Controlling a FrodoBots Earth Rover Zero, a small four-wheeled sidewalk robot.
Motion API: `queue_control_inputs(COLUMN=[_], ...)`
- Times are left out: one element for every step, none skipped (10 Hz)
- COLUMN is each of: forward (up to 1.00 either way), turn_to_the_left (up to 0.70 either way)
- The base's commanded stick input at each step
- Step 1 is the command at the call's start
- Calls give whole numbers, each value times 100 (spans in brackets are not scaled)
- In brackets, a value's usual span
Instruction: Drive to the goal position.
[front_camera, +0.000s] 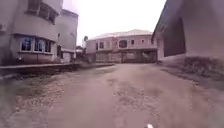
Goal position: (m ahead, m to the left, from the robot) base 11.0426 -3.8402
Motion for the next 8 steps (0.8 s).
queue_control_inputs(forward=[50, 50, 50, 50, 50, 50, 50, 50], turn_to_the_left=[7, 7, 7, 7, 7, 7, 7, 7])
